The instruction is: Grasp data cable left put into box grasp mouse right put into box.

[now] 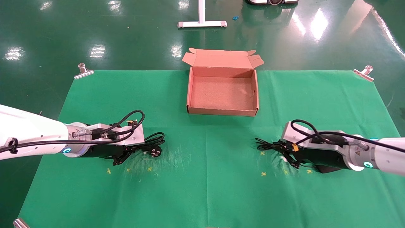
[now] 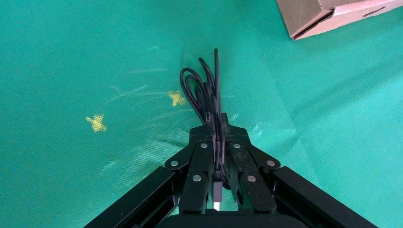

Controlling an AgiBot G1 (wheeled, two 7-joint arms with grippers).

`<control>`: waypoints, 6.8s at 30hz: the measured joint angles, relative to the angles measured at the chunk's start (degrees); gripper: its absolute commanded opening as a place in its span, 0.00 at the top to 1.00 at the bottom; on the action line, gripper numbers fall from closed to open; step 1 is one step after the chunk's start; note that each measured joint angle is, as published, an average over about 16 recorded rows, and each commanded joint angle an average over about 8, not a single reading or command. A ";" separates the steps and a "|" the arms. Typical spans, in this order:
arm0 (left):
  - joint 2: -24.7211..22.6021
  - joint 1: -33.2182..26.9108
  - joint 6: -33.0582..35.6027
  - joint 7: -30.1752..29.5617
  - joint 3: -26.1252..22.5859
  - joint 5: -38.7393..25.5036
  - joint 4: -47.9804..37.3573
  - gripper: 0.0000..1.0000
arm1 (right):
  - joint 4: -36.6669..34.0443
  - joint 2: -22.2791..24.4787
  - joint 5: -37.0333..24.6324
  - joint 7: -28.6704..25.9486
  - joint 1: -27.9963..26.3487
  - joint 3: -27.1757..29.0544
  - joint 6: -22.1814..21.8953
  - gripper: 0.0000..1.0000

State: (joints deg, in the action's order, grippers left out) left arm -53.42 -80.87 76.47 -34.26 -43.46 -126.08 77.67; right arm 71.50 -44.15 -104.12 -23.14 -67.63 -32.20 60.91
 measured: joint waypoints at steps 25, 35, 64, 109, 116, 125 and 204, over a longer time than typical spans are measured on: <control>-13.93 -12.93 -10.34 10.62 2.14 3.72 -17.11 1.00 | -1.21 4.92 3.91 -0.78 -6.14 5.33 -0.66 1.00; -24.43 -14.90 -26.48 19.96 -3.85 12.42 -32.32 1.00 | -1.58 9.34 6.27 -1.22 -11.62 9.21 -0.26 1.00; -23.41 -24.08 -41.29 19.34 -29.66 33.11 -44.77 0.00 | -2.50 9.01 11.37 0.34 -17.82 12.54 0.20 1.00; -4.07 -31.75 -39.69 -7.09 -36.73 14.16 -31.43 0.00 | -13.24 -19.67 -6.42 -3.88 -21.26 -2.42 -6.01 0.00; -4.20 -31.72 -39.67 -6.90 -36.68 14.31 -31.65 0.00 | -12.85 -19.39 -6.02 -3.81 -21.26 -2.23 -5.88 0.00; -4.36 -31.70 -39.67 -6.68 -36.60 14.59 -31.94 0.00 | -12.25 -19.06 -5.39 -3.73 -21.27 -1.94 -5.56 0.00; 7.12 -5.90 -14.97 8.62 -4.21 49.87 -17.95 0.00 | 2.03 9.13 62.28 12.43 6.03 16.13 24.79 0.00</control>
State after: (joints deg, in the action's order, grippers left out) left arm -46.30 -86.78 61.50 -25.64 -47.67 -76.22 59.72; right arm 73.53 -35.02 -41.84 -10.72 -61.60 -16.07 85.70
